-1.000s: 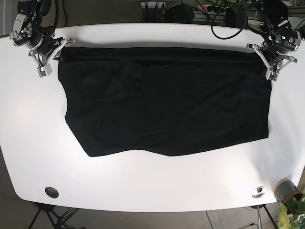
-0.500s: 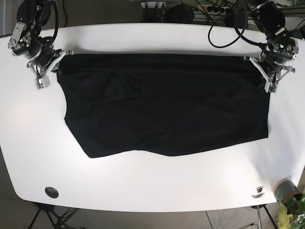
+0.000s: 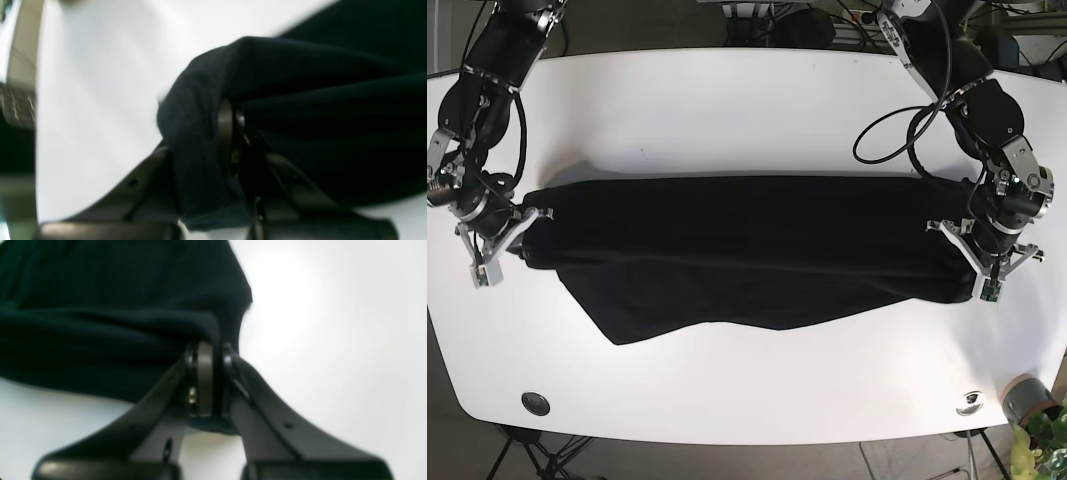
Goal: Fold the T-shirt properly
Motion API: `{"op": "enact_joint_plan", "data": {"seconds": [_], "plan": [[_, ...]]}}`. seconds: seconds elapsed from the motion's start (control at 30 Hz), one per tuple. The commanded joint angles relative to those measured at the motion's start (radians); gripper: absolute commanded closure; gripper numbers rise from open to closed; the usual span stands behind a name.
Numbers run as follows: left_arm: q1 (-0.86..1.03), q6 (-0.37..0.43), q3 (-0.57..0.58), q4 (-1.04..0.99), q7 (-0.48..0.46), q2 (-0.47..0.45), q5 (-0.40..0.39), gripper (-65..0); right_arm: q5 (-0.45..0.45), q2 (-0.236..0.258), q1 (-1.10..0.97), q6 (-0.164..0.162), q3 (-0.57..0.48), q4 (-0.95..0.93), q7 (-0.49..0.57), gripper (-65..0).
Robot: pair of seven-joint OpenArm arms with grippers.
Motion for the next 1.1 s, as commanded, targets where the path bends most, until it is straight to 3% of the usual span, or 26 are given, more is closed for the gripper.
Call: {"op": "enact_joint_plan", "data": {"seconds": [0.0, 0.1, 0.43, 0.57, 0.77, 1.07], "plan": [[-0.055, 0.005, 0.013, 0.013, -0.018, -0.019, -0.003, 0.0, 0.011, 0.041, 0.067, 0.001, -0.012, -0.028, 0.025, -2.2], [-0.126, 0.005, 0.072, -0.018, -0.018, -0.033, -0.003, 0.0, 0.011, 0.059, 0.179, 0.001, -0.045, -0.102, 0.025, -2.2], [-0.349, 0.092, 0.099, -0.089, -0.02, -0.044, -0.003, 0.0, 0.01, 0.144, 0.482, 0.0, -0.21, -0.31, 0.079, -2.2], [-0.43, 0.114, 0.109, -0.121, -0.021, -0.068, -0.003, 0.0, -0.03, 0.147, 0.593, -0.011, -0.26, -0.367, 0.082, -2.2], [-0.563, 0.137, 0.144, -0.171, -0.021, -0.071, -0.003, 0.0, -0.127, 0.139, 0.757, -0.002, -0.309, -0.43, 0.082, -2.2], [-0.78, 0.157, 0.179, -0.25, -0.021, -0.102, -0.004, 0.0, -0.135, 0.148, 0.981, -0.006, -0.424, -0.435, 0.07, -2.2]]}}
